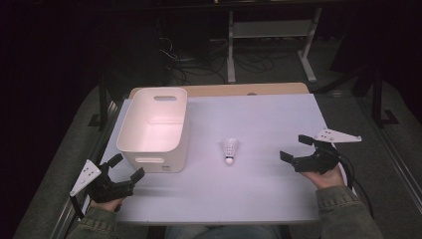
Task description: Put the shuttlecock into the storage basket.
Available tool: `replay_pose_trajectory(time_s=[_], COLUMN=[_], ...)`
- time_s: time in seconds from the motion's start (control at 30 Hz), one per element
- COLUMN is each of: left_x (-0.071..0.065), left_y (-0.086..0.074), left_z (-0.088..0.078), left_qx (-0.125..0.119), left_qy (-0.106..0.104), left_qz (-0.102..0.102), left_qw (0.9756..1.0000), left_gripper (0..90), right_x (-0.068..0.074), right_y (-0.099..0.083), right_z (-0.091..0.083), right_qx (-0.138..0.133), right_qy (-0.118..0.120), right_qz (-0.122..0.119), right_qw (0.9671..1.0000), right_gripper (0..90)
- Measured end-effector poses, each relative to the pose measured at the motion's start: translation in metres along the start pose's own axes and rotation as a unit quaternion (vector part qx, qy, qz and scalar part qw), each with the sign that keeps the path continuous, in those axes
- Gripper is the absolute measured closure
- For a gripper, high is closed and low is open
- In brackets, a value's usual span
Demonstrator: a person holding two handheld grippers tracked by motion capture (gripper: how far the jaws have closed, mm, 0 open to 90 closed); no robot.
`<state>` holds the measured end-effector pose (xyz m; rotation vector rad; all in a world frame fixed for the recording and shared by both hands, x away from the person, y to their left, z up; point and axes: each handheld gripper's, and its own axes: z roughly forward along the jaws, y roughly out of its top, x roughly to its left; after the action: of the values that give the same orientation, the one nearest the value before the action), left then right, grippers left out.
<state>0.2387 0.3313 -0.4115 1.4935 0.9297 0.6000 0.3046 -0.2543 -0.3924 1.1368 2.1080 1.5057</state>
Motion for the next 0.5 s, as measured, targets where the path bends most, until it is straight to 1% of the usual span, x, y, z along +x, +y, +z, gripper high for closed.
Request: replay_pose_trajectory(time_s=[0.07,0.17,0.2,0.23,0.3,0.37,0.5], left_x=[0.0,-0.001,-0.001,-0.001,0.0,0.0,0.0], left_y=[0.0,0.0,0.0,0.0,0.0,0.0,0.0], left_z=[0.0,0.0,0.0,0.0,0.0,-0.001,-0.001], left_qx=[0.0,-0.002,-0.002,0.0,0.0,0.001,0.001], left_qy=[0.0,-0.001,-0.001,0.0,0.0,0.001,0.001], left_qz=[0.0,-0.001,-0.001,0.0,0.001,0.001,0.001], left_qw=[1.0,1.0,1.0,1.0,1.0,1.0,1.0], left_gripper=[0.0,0.0,0.0,0.0,0.0,0.0,0.0], right_x=[0.001,0.003,0.003,0.005,0.006,0.008,0.011], right_y=[0.004,0.012,0.012,0.018,0.02,0.025,0.029], right_z=[0.0,0.003,0.003,0.005,0.007,0.013,0.022], right_qx=[0.007,0.014,0.014,0.016,0.019,0.027,0.039], right_qy=[-0.001,0.004,0.004,0.009,0.012,0.017,0.022], right_qz=[-0.006,-0.014,-0.014,-0.015,-0.016,-0.023,-0.025], right_qw=[1.0,0.9998,0.9998,0.9997,0.9996,0.9992,0.9987], right_gripper=[0.0,0.0,0.0,0.0,0.0,0.0,0.0])
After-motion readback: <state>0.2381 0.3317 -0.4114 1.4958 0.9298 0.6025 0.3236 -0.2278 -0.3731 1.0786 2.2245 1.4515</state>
